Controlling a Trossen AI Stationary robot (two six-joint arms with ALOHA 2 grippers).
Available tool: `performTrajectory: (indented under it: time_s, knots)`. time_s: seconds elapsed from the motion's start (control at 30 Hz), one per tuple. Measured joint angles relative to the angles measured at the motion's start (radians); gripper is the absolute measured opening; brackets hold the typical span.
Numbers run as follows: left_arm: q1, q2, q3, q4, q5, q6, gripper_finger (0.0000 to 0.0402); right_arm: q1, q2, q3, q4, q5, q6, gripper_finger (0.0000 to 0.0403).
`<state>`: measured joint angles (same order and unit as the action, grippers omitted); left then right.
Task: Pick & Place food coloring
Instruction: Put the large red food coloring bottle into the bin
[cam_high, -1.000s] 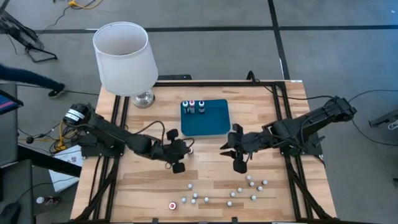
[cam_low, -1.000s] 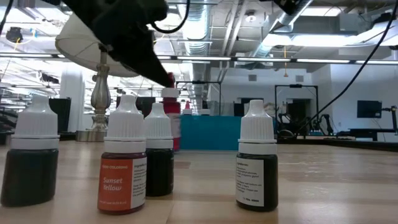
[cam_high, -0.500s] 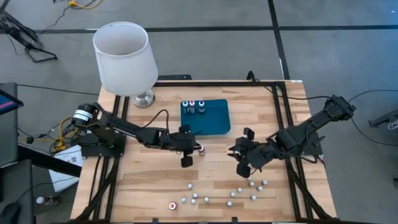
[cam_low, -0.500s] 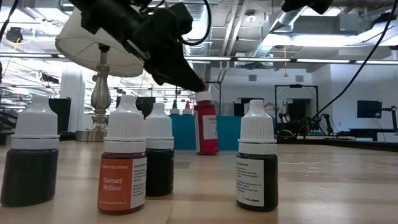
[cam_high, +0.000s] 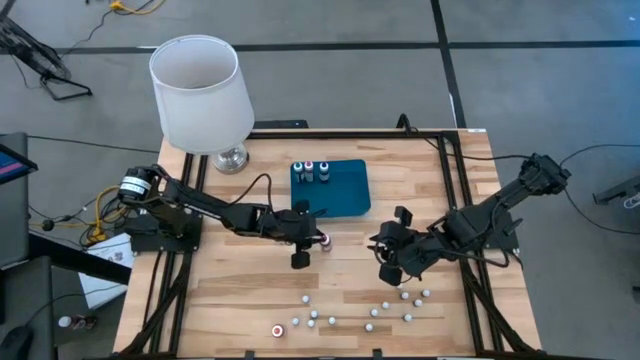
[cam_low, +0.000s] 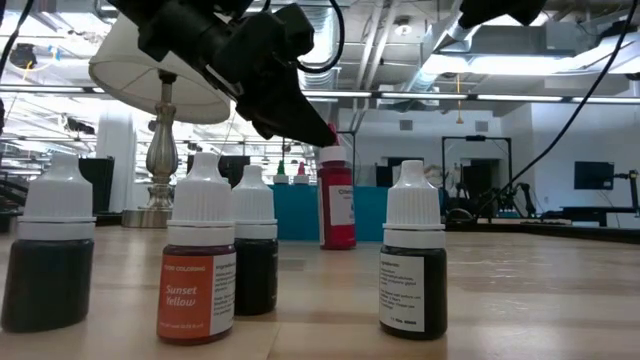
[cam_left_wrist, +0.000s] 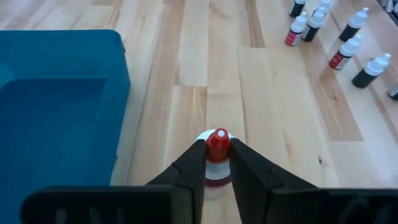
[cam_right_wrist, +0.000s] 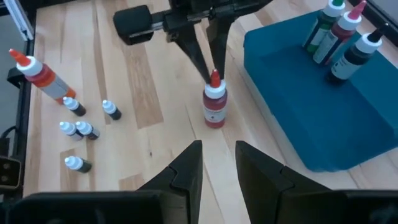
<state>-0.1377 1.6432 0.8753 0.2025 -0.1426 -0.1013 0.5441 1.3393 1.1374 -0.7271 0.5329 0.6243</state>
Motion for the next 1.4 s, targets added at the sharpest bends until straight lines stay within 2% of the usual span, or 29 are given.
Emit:
performTrajectory:
  time_s: [0.33,0.6,0.77,1.07,1.2,1.4]
  knots:
    - [0.000,0.000,0.000,0.033,0.010,-0.022,0.0126,-0.016,0.077,-0.001,0.009,-0.006,-0.004,0.0086]
    - [0.000,-0.077,0.000,0.039,0.062,-0.061,0.0137,-0.014,0.107,-0.001,0.057,0.069,-0.030,0.0086]
    - [0.000,-0.209,0.000,-0.039,0.082,-0.061,0.0137,-0.041,0.074,-0.070,0.232,0.089,-0.109,0.0086]
    - [-0.027,-0.456,0.000,-0.189,0.120,-0.117,0.0137,-0.112,0.012,-0.267,0.718,-0.095,-0.235,0.0086]
    - [-0.063,-0.546,0.000,-0.232,0.120,-0.159,0.0137,-0.143,0.012,-0.289,0.802,-0.143,-0.240,0.0086]
    - [-0.115,-0.631,0.000,-0.244,0.105,-0.201,0.0137,-0.183,0.012,-0.290,0.864,-0.153,-0.242,0.0086]
